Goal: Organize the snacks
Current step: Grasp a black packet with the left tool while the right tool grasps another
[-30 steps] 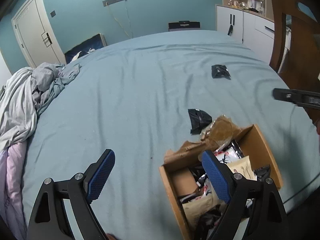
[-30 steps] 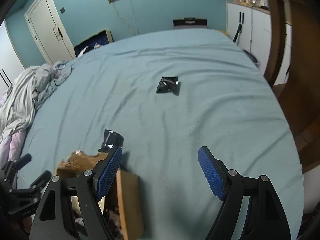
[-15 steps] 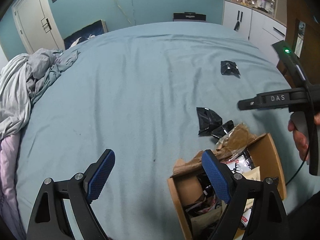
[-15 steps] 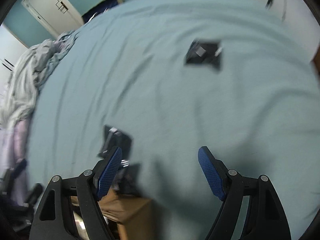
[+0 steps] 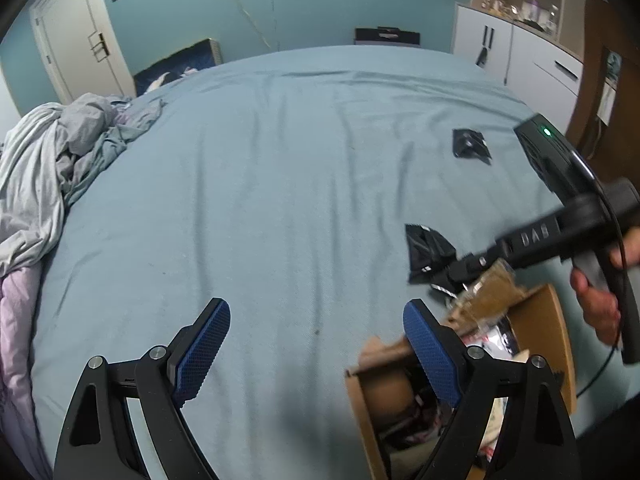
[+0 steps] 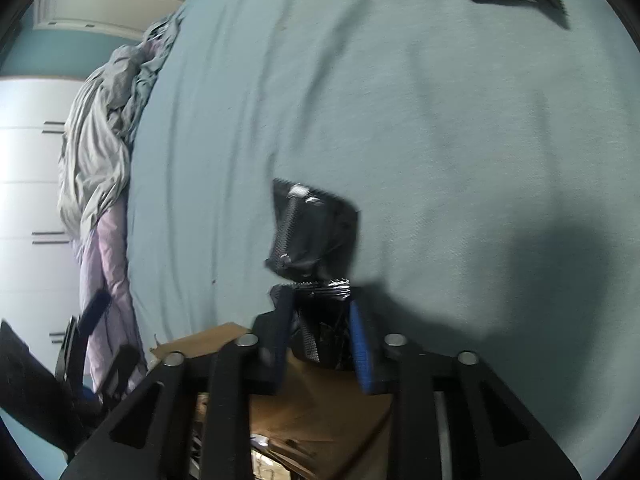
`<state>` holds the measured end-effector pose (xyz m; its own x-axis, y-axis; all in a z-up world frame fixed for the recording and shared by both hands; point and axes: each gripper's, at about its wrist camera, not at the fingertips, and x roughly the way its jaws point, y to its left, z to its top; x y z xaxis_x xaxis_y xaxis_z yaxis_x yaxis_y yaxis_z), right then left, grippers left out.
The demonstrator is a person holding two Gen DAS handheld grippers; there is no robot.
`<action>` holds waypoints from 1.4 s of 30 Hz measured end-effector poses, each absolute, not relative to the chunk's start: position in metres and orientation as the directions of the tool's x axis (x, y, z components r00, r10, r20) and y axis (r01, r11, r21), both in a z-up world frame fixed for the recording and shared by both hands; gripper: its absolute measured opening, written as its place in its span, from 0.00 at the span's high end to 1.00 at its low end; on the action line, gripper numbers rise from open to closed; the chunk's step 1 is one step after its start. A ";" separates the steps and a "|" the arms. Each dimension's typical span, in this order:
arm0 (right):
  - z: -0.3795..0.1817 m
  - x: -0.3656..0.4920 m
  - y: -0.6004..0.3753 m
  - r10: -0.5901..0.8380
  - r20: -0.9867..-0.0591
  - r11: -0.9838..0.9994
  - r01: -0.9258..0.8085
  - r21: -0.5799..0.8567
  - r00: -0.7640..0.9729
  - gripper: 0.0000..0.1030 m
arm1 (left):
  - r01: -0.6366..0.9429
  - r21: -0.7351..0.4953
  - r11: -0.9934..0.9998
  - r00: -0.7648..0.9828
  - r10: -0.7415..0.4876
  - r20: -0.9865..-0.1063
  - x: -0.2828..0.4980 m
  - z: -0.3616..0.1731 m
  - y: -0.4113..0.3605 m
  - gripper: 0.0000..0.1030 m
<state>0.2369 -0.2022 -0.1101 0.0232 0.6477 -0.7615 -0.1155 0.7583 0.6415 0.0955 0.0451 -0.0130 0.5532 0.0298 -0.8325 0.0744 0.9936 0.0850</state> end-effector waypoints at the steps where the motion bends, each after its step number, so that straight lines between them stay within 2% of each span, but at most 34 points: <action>1: -0.110 0.237 -0.203 0.642 -0.766 0.763 -0.126 0.634 0.035 0.79 | 0.067 0.086 0.994 0.560 0.034 -0.828 0.097 -0.013 0.047 0.13; 6: -0.097 0.232 -0.224 0.642 -0.751 0.767 -0.116 0.631 0.156 0.89 | 0.061 0.070 0.996 0.576 0.022 -0.818 0.115 -0.013 0.050 0.13; 9: -0.085 0.224 -0.243 0.624 -0.741 0.776 -0.088 0.624 0.249 0.92 | 0.117 0.026 0.993 0.550 -0.043 -0.834 0.137 -0.014 0.046 0.13; 11: -0.074 0.217 -0.257 0.557 -0.759 0.817 -0.061 0.573 0.337 0.92 | 0.159 -0.018 0.987 0.512 -0.098 -0.853 0.154 -0.016 0.041 0.13; 18: -0.045 0.184 -0.290 0.391 -0.739 0.884 0.002 0.468 0.548 0.94 | 0.229 -0.233 0.945 0.195 -0.279 -0.940 0.214 -0.066 -0.002 0.13; 21: -0.038 0.175 -0.297 0.377 -0.722 0.887 -0.002 0.461 0.581 0.94 | 0.248 -0.272 0.930 0.084 -0.300 -0.950 0.222 -0.093 -0.022 0.14; 22: -0.037 0.173 -0.284 0.372 -0.720 0.890 -0.004 0.456 0.586 0.94 | 0.251 -0.277 0.928 0.065 -0.301 -0.951 0.223 -0.098 -0.028 0.17; 24: -0.036 0.170 -0.278 0.371 -0.713 0.889 -0.006 0.458 0.594 0.94 | 0.260 -0.270 0.927 0.048 -0.291 -0.955 0.224 -0.104 -0.035 0.32; 25: -0.036 0.168 -0.275 0.375 -0.711 0.888 -0.011 0.460 0.595 0.94 | 0.261 -0.263 0.929 0.045 -0.284 -0.958 0.224 -0.106 -0.036 0.45; 26: -0.037 0.166 -0.274 0.376 -0.711 0.889 -0.015 0.458 0.594 0.94 | 0.252 -0.273 0.928 0.038 -0.291 -0.956 0.225 -0.109 -0.035 0.55; 31: -0.035 0.153 -0.274 0.379 -0.714 0.885 -0.007 0.465 0.589 0.94 | 0.183 -0.341 0.922 0.104 -0.364 -0.926 0.222 -0.103 -0.019 0.58; 42: -0.005 0.078 -0.289 0.318 -0.670 0.908 -0.013 0.418 0.671 0.94 | 0.166 -0.234 0.958 0.403 -0.282 -0.871 0.162 -0.016 0.028 0.59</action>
<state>0.0776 -0.2894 -0.0046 0.6713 0.3177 -0.6696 -0.0130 0.9084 0.4179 0.1619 0.0283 -0.0163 0.4031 -0.2821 -0.8706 0.1658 0.9581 -0.2337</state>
